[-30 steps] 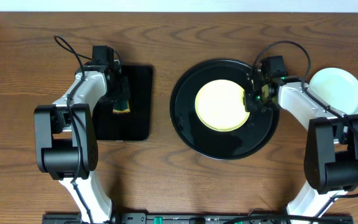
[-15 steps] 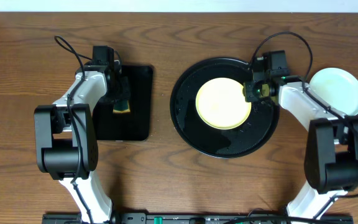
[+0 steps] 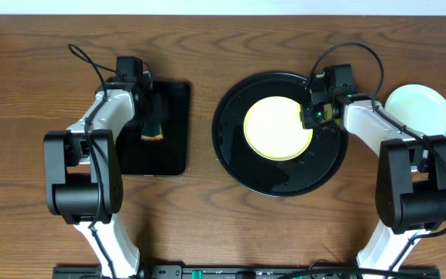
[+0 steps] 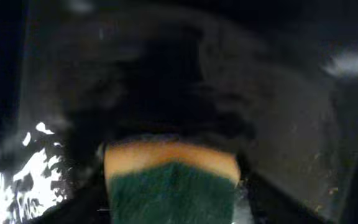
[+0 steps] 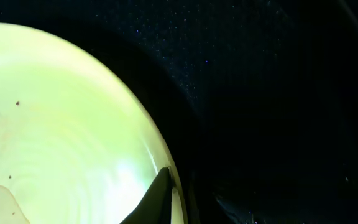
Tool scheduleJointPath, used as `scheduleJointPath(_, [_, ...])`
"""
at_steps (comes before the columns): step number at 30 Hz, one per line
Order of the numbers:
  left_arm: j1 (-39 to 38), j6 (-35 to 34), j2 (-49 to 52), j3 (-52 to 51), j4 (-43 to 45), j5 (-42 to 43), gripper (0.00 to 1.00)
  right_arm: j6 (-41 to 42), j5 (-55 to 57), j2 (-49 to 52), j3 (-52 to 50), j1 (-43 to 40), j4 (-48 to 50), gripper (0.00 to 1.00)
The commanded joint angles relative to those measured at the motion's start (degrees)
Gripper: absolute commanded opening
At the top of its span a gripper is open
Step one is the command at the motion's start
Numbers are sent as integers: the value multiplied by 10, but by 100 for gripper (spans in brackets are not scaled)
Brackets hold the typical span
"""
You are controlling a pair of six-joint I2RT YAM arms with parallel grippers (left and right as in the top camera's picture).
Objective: Clean dirty plates on tray and stack at the side
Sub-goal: 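Hold the sponge in the black tray with the left gripper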
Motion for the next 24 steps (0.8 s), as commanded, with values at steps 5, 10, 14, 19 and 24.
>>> scheduleJointPath(5, [0, 2, 19, -16, 11, -5, 36, -2, 26, 25, -5, 4, -5, 9])
scheduleJointPath(10, [0, 2, 33, -20, -8, -5, 61, -3, 26, 25, -5, 4, -5, 26])
scheduleJointPath(14, [0, 2, 33, -20, -24, 2, 43, -2, 26, 25, -5, 4, -4, 21])
scheduleJointPath(19, [0, 2, 10, -13, -36, 2, 8, -2, 26, 25, -5, 4, 0, 1])
scheduleJointPath(24, [0, 2, -100, -12, -57, 2, 8, -2, 26, 25, -5, 4, 0, 2])
